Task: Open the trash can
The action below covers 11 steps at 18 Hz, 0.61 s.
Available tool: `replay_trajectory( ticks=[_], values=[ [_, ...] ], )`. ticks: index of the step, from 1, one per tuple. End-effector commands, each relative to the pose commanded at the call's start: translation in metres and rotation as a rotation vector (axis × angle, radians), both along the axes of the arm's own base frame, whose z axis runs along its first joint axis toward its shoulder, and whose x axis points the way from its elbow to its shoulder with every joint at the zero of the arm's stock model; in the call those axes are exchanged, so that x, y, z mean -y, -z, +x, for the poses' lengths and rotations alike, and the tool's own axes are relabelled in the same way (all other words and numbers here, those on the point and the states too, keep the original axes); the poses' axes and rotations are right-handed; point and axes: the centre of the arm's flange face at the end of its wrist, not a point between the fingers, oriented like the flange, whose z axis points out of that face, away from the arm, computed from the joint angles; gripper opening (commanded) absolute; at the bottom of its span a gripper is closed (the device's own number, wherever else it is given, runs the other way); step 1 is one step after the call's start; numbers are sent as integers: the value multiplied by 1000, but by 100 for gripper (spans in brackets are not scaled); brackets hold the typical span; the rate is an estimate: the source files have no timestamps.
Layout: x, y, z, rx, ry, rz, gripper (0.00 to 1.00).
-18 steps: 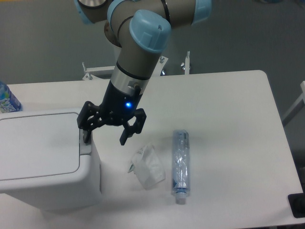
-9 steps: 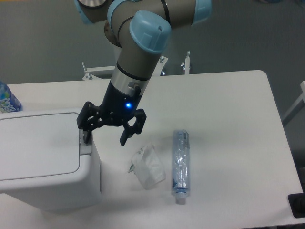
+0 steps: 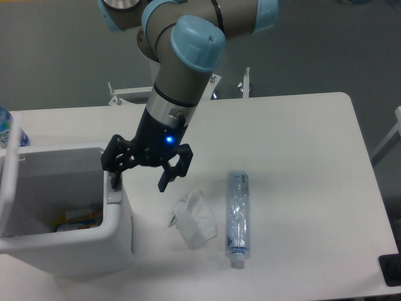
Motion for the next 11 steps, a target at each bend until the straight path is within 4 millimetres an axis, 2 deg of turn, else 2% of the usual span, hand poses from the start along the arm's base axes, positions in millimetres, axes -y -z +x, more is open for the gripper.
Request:
replay_trajectory(
  ticks=[4,6,9,11],
  values=[
    [0,-10,0,-16,1,14,100],
    [-2,-28,-2,-46,7,42,100],
    [0,-57,-20,-125,-20,86,100],
    [14,-70,-47,-217,-90,44,100]
  ],
)
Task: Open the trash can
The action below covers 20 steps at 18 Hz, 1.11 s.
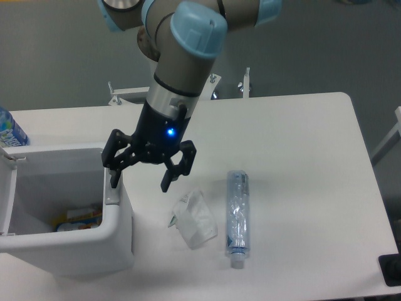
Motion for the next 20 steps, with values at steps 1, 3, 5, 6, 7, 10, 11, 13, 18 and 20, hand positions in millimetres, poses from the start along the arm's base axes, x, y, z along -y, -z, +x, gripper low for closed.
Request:
replay_trajectory(
  ticks=[1,3,5,6,7,10,11,13,18,20],
  values=[
    [8,-5,-13,-34,-37,-21,100],
    [23,-17,-36,-88,-99,-40,100],
    [34,-29,-52,-147,-109,-52,100],
    [39,-30,-60,-185,-91,-68,100],
    [44,-30,-65,-227,-64,-87,100],
    [65,-29,-88,-279,-47,-112,100],
    [69,-29,-93,-287,-48,-114,100],
    [76,-32,-103,-320,-60,-104,100],
    [98,-14,-121,-402,-109,-227,100],
    [106,-5,-124,-466,-27,-325,100]
  ],
)
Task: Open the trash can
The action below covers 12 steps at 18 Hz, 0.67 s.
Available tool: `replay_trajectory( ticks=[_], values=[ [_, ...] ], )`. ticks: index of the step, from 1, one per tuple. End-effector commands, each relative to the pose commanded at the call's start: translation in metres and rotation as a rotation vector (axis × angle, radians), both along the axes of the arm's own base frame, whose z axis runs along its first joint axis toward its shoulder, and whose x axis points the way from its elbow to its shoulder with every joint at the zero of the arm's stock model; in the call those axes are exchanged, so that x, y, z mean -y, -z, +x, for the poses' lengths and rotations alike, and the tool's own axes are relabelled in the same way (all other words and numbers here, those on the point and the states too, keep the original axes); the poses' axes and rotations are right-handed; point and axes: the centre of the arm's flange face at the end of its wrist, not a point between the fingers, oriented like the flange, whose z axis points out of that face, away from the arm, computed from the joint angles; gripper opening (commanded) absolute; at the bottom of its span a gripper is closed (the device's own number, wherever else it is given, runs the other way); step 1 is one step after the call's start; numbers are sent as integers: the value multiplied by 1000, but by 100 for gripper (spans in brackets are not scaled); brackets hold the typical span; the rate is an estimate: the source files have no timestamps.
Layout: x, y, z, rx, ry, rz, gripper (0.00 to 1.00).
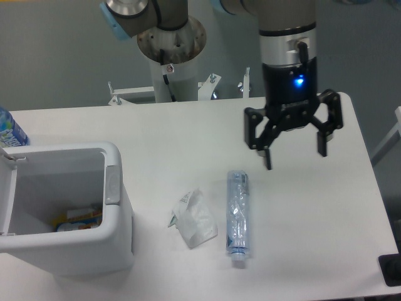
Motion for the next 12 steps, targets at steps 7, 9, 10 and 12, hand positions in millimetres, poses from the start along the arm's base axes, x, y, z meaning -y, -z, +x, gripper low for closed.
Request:
replay_trajectory(
  ticks=[7,9,10,12],
  values=[
    [54,22,7,-86,325,-314,100],
    [69,23,7,-103,397,-364,100],
    [73,26,6,-99,411,-379,100],
    [78,26,2,-96,405,-382,100]
  ],
)
